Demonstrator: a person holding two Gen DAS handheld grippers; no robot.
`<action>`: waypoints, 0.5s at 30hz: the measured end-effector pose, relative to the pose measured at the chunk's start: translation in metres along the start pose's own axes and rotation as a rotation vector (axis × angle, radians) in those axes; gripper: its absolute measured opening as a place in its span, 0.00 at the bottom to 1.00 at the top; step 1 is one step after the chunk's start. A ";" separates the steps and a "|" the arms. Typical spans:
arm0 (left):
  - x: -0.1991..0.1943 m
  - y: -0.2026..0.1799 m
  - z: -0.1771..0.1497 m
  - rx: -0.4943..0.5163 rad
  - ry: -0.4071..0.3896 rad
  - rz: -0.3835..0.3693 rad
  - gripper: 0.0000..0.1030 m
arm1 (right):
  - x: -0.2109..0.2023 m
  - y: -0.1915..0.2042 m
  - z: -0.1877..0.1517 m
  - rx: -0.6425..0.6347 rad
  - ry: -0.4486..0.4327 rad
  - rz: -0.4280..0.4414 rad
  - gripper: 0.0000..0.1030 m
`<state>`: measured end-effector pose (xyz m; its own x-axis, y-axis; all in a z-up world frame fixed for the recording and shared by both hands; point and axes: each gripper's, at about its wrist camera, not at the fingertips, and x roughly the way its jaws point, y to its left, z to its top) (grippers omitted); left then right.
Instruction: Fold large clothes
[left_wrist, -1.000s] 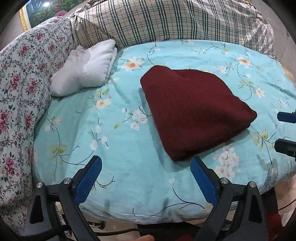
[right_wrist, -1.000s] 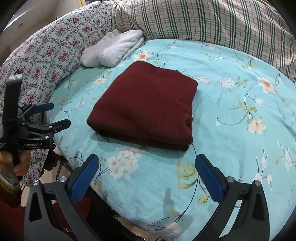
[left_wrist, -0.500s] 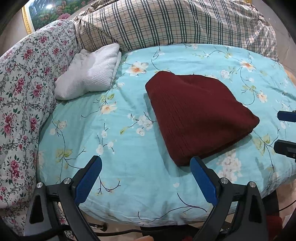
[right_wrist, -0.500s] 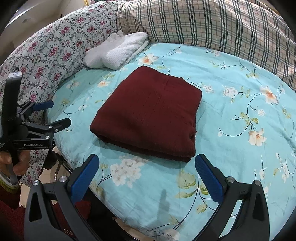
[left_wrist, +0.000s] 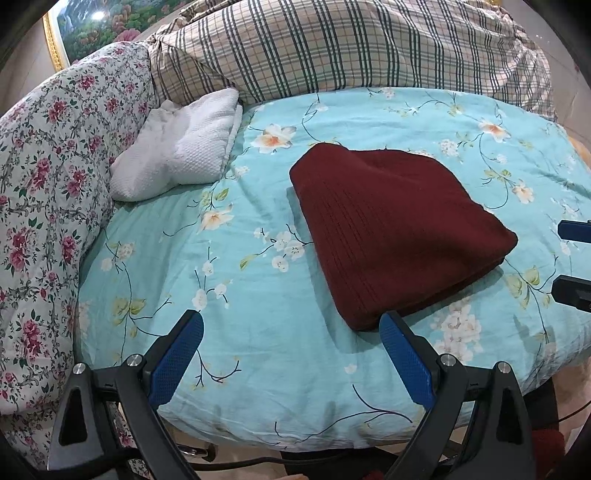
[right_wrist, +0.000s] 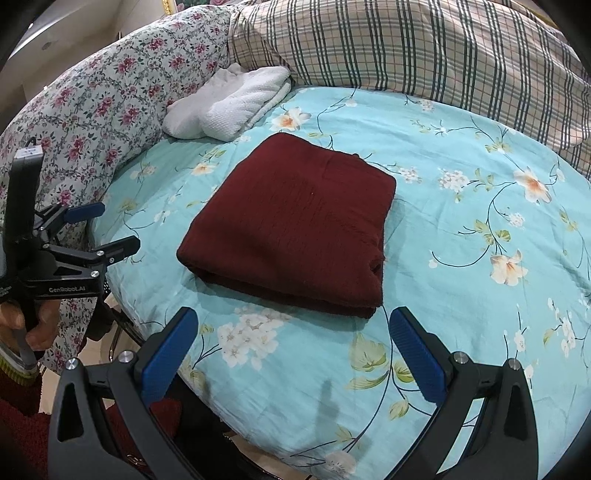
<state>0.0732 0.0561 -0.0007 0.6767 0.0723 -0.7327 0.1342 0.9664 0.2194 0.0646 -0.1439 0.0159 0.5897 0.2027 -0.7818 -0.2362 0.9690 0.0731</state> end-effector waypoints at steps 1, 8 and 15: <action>0.000 0.000 0.000 0.000 0.000 0.000 0.94 | 0.000 0.000 0.000 -0.001 0.000 -0.001 1.00; -0.002 -0.002 -0.001 0.006 -0.003 -0.001 0.94 | 0.000 -0.001 0.000 0.000 0.000 0.003 1.00; -0.003 -0.004 -0.002 0.004 -0.005 0.002 0.94 | 0.000 -0.001 -0.001 0.001 0.001 0.003 1.00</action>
<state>0.0691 0.0528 -0.0009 0.6803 0.0734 -0.7293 0.1358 0.9651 0.2238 0.0642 -0.1453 0.0157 0.5879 0.2058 -0.7823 -0.2374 0.9684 0.0764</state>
